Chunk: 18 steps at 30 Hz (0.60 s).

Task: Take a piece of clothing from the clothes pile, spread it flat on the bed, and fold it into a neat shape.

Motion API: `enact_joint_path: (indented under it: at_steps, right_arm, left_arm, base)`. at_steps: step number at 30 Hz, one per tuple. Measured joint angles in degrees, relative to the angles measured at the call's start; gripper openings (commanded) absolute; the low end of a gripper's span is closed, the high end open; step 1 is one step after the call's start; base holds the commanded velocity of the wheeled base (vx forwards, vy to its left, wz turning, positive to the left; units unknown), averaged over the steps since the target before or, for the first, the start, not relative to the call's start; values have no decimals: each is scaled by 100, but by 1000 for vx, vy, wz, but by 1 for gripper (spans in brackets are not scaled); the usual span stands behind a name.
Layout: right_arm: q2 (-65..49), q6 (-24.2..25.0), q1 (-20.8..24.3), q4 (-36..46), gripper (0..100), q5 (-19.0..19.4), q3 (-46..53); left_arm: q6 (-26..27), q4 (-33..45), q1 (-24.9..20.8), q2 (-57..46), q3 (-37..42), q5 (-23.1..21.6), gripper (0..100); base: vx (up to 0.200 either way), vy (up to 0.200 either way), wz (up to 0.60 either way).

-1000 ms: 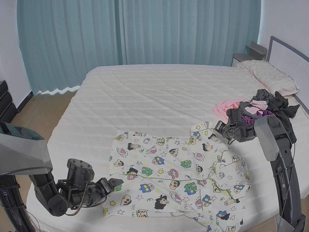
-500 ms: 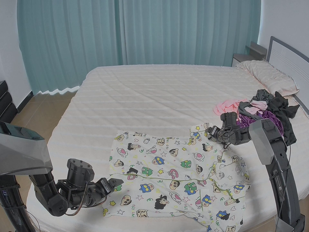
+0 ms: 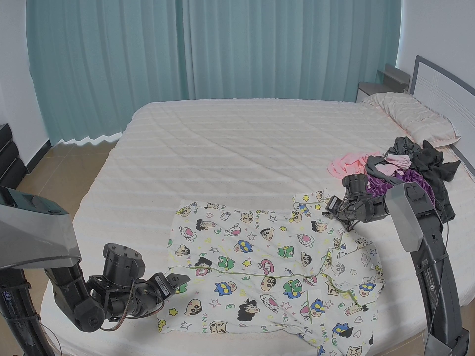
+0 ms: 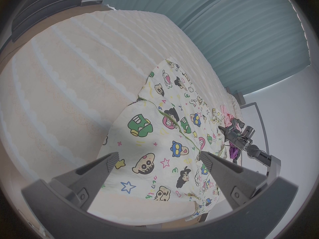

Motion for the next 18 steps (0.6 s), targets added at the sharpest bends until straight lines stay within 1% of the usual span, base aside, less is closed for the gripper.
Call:
enact_joint_path:
  at_steps: [4, 9, 18]
  right_arm:
    - [-185, 52, -57, -27, 0, -6, -4]
    - [-362, -10, -104, -191, 0, -35, -11]
    - [-478, -130, -211, -785, 0, -106, -11]
  left_arm:
    - [0, 0, 5, 0, 0, 0, 100]
    - [-2, 0, 5, 0, 0, 2, 100]
    - [0, 0, 0, 0, 0, 0, 100]
  base:
    - [0, 0, 0]
    - [0, 0, 0]
    - [0, 0, 0]
